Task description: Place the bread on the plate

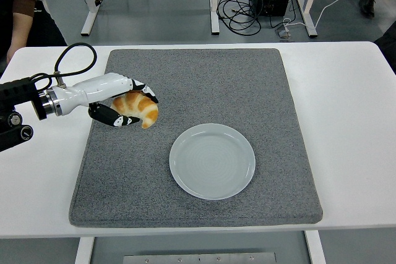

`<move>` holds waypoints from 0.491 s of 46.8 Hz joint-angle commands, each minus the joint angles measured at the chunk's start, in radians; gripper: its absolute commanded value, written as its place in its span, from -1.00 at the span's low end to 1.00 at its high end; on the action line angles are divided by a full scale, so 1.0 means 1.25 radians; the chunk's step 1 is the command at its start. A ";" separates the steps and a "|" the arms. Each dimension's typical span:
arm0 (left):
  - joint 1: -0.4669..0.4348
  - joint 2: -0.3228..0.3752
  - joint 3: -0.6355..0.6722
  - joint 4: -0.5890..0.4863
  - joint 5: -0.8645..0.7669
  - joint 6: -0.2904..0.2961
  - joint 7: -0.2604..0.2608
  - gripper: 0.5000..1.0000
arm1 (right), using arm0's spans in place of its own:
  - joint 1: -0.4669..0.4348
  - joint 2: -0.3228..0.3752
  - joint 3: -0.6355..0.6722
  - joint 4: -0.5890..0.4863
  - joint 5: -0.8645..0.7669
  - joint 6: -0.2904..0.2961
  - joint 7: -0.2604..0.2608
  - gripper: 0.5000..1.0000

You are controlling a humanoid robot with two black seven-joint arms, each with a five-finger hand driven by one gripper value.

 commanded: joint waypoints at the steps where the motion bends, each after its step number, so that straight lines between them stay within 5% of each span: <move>1: -0.018 -0.001 0.000 -0.002 0.000 -0.019 0.000 -1.00 | 0.000 0.000 0.000 0.000 0.000 0.000 0.000 1.00; 23: -0.118 0.007 0.000 0.000 -0.004 -0.070 0.000 -1.00 | 0.001 0.000 0.000 0.000 0.000 0.000 0.000 1.00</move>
